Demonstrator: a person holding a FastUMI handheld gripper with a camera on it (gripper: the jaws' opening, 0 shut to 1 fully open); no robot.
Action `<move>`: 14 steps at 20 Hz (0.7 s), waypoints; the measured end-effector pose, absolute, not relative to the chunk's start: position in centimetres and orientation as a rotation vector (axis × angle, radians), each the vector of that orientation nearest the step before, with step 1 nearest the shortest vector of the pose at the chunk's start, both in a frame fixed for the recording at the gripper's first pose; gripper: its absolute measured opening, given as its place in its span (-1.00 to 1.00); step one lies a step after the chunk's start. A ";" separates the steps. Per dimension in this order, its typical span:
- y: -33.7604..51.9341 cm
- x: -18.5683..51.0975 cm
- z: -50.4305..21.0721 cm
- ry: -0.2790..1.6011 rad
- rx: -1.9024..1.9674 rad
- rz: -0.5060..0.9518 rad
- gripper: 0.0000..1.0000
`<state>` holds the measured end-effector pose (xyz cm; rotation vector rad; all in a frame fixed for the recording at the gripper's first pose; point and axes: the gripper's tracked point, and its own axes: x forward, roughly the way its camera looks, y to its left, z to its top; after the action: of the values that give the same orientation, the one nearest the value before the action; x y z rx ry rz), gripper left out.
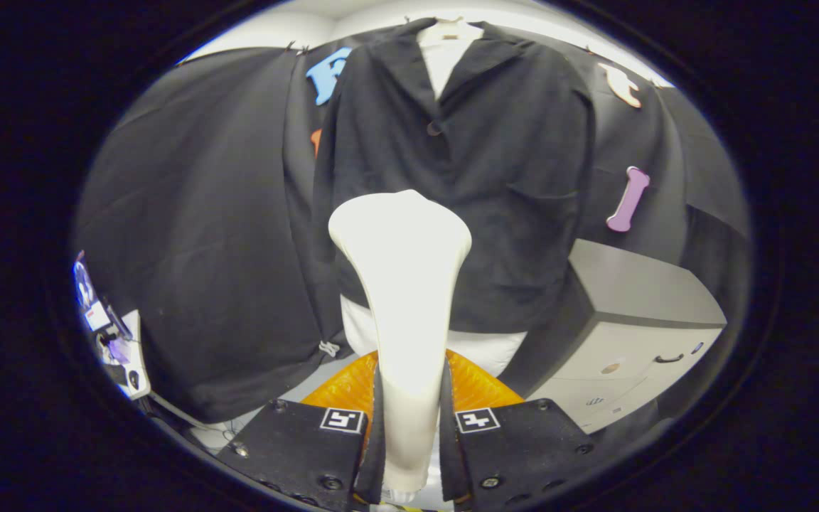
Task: Iron the clothes twice with a garment steamer, once on the left side and once on the right side.
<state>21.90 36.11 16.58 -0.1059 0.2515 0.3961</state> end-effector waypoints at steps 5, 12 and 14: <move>25.4 18.2 21.0 0.137 -0.035 0.345 -0.33; 7.6 12.6 19.8 0.063 0.068 0.220 -0.33; 3.6 10.9 17.6 0.055 0.090 0.193 -0.33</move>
<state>10.89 3.56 17.62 0.0902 0.0546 0.1928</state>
